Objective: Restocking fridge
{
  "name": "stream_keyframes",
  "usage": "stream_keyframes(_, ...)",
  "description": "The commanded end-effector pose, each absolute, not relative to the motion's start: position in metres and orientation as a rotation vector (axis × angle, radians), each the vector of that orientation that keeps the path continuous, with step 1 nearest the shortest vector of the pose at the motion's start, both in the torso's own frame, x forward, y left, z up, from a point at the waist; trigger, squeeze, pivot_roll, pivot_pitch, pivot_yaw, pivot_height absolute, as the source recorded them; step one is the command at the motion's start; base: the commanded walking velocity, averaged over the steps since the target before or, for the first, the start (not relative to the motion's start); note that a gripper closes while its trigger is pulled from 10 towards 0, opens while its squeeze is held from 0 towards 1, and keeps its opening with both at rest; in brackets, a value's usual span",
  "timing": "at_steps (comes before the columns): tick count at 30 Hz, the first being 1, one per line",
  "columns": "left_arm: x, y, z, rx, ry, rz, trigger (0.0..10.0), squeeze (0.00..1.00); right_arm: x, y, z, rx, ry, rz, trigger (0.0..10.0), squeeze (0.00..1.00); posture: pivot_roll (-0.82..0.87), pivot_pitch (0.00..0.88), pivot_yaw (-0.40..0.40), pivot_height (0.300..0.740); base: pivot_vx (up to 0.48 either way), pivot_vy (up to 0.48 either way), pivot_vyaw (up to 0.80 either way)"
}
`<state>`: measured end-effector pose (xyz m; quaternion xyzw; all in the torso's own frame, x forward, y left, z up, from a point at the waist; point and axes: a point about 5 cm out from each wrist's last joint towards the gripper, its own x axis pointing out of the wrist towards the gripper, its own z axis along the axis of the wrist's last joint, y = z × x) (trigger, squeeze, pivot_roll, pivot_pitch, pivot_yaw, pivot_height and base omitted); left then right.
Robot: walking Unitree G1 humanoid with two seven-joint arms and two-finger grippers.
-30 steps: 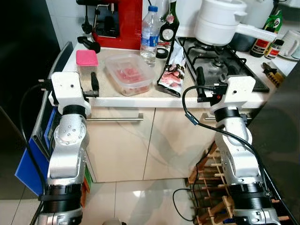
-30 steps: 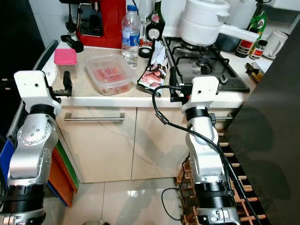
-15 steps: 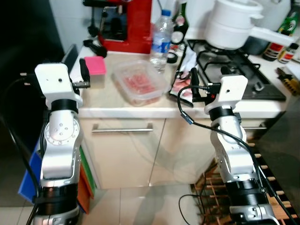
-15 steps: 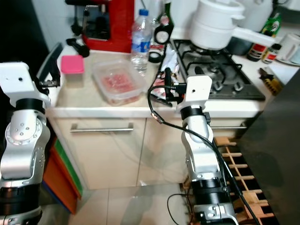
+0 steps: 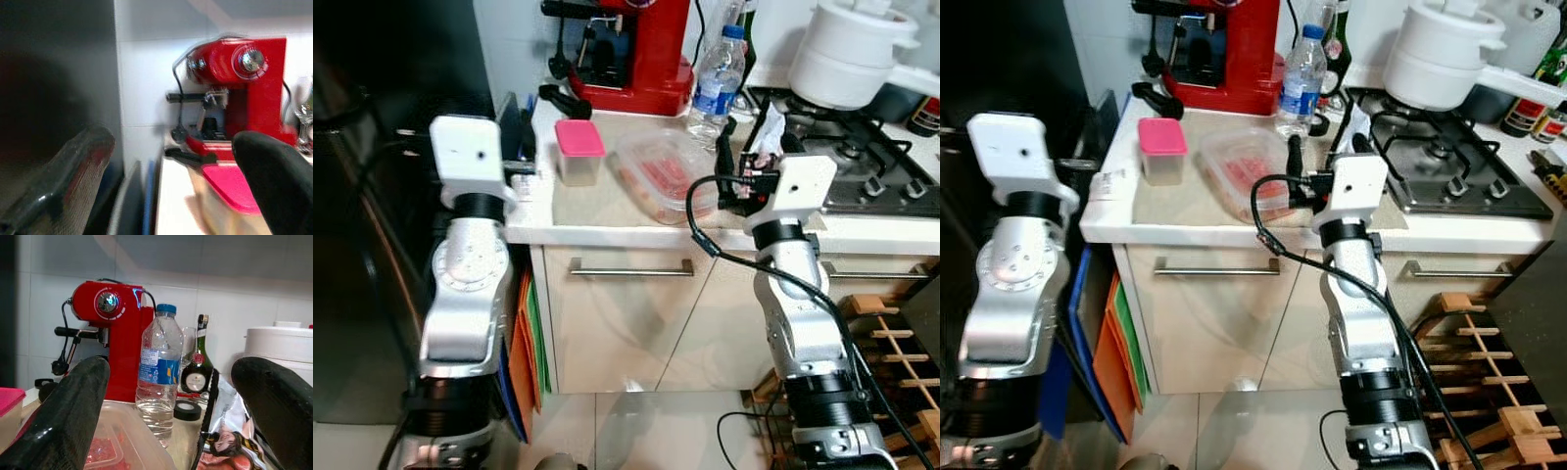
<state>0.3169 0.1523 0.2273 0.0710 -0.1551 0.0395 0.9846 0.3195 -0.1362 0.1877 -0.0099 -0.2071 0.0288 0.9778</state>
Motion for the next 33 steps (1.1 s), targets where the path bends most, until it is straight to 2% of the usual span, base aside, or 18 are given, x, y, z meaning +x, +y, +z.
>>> stream_keyframes(1, 0.321, 0.148, 0.224, 0.132, -0.271, 0.057, 10.0, 0.00, 0.319, -0.143, 0.189, -0.037, -0.426, 0.031, 10.0, 0.00, 0.12, 0.000, -0.050, 0.740, 0.000, 0.000, 0.00)
stream_keyframes(2, 0.330, 0.139, 0.219, 0.080, -0.193, 0.050, 10.0, 0.00, 0.318, -0.143, 0.190, -0.037, -0.429, 0.033, 10.0, 0.00, 0.11, 0.000, -0.053, 0.740, 0.000, 0.000, 0.00)
stream_keyframes(7, 0.342, 0.119, 0.211, 0.030, -0.110, 0.014, 10.0, 0.00, 0.317, -0.144, 0.194, -0.048, -0.440, 0.035, 10.0, 0.00, 0.08, 0.000, -0.055, 0.740, 0.000, 0.000, 0.00)
stream_keyframes(13, 0.346, 0.117, 0.210, 0.056, -0.130, 0.003, 10.0, 0.00, 0.313, -0.151, 0.195, -0.066, -0.438, 0.020, 10.0, 0.00, 0.05, 0.000, -0.052, 0.740, 0.000, 0.000, 0.00)
stream_keyframes(16, 0.326, 0.129, 0.228, 0.164, -0.330, -0.033, 10.0, 0.00, 0.311, -0.157, 0.193, -0.068, -0.427, -0.005, 10.0, 0.00, 0.06, 0.000, -0.049, 0.740, 0.000, 0.000, 0.00)
stream_keyframes(19, 0.319, 0.131, 0.232, 0.209, -0.377, -0.051, 10.0, 0.00, 0.311, -0.158, 0.193, -0.068, -0.427, -0.011, 10.0, 0.00, 0.06, 0.000, -0.049, 0.740, 0.000, 0.000, 0.00)
stream_keyframes(20, 0.298, 0.144, 0.238, 0.221, -0.416, -0.064, 10.0, 0.00, 0.313, -0.161, 0.197, -0.070, -0.447, -0.042, 10.0, 0.00, 0.08, 0.000, -0.044, 0.740, 0.000, 0.000, 0.00)
stream_keyframes(23, 0.292, 0.148, 0.239, 0.210, -0.406, -0.069, 10.0, 0.00, 0.315, -0.163, 0.200, -0.072, -0.456, -0.067, 10.0, 0.00, 0.08, 0.000, -0.044, 0.740, 0.000, 0.000, 0.00)
stream_keyframes(26, 0.294, 0.129, 0.234, 0.212, -0.375, -0.155, 10.0, 0.00, 0.335, -0.172, 0.203, 0.032, -0.371, -0.146, 10.0, 0.00, 0.10, 0.000, -0.048, 0.740, 0.000, 0.000, 0.00)
stream_keyframes(32, 0.289, 0.115, 0.220, 0.195, -0.362, -0.241, 10.0, 0.00, 0.343, -0.171, 0.218, 0.062, -0.400, -0.132, 10.0, 0.00, 0.10, 0.000, -0.044, 0.740, 0.000, 0.000, 0.00)
stream_keyframes(33, 0.291, 0.119, 0.216, 0.107, -0.327, -0.204, 10.0, 0.00, 0.344, -0.165, 0.217, 0.065, -0.403, -0.115, 10.0, 0.00, 0.11, 0.000, -0.040, 0.740, 0.285, -0.382, 0.00)
